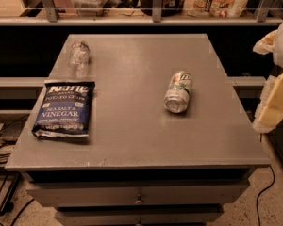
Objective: Place 7up can upright
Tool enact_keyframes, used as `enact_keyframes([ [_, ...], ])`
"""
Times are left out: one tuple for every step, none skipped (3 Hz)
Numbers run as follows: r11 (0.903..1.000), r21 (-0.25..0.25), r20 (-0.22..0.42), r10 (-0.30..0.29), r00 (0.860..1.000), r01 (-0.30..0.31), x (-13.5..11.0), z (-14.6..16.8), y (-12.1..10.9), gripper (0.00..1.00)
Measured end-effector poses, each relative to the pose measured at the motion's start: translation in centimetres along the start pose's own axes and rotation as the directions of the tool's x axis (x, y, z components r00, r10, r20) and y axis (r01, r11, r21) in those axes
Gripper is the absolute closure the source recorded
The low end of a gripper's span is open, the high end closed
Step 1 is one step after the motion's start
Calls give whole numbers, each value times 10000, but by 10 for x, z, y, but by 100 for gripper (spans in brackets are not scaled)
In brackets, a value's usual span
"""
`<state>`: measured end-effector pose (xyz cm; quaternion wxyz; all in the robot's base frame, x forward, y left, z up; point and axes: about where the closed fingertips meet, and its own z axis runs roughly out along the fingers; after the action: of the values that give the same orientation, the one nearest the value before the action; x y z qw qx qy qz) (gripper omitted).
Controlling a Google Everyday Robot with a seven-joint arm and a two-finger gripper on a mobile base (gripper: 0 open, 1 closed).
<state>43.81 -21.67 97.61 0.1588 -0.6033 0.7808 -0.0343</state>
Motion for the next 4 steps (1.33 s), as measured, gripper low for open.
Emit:
enact_keyframes([
  [10000,2,1,0,10000,0,0,0,0,0],
  [9999,116,8,126,9999,-126,-1,-1,-1,0],
  [9868,702,-54,1467,9892,-1460,-3,1,-9,0],
  [9513,1426,59,2755,9613,-2735,-17,6,-23,0],
])
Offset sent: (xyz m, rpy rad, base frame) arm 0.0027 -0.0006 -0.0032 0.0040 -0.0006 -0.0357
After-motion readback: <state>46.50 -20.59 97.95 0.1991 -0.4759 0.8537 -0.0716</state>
